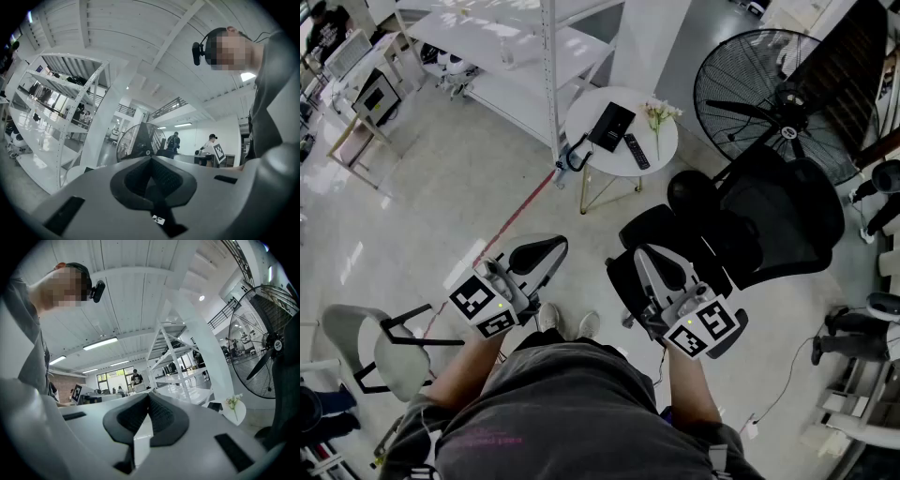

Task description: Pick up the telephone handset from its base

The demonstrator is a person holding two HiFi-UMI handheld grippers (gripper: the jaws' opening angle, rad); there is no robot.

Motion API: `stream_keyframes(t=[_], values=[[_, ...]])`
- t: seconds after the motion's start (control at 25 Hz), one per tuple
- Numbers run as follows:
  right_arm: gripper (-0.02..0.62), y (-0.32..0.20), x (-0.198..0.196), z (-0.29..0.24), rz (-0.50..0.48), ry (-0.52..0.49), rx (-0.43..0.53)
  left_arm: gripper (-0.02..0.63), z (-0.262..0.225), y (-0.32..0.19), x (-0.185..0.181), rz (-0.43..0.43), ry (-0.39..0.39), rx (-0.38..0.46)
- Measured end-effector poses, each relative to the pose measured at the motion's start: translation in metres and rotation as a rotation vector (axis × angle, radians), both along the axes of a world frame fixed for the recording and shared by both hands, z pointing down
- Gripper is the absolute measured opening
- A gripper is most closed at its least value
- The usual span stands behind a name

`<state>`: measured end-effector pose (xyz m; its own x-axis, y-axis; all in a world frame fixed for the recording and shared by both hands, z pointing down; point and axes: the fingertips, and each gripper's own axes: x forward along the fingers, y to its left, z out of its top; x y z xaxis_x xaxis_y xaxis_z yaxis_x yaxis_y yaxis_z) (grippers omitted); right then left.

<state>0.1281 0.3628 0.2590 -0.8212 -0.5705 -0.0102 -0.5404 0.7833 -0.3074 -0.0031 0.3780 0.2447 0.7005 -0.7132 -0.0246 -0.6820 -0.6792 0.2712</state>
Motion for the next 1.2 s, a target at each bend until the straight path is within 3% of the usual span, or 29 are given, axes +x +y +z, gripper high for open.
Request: stream_keyframes(t=[0.8,1.2], values=[[0.020,0.007,0.042,0.013,-0.025,-0.020,-0.017,0.014,0.009,0.019,0.036,-0.042,-0.011,0.012],[0.020,-0.025,0.056,0.028,-0.012,-0.018,-0.060,0.014,0.019,-0.008,0.036,-0.058,-0.016,-0.010]])
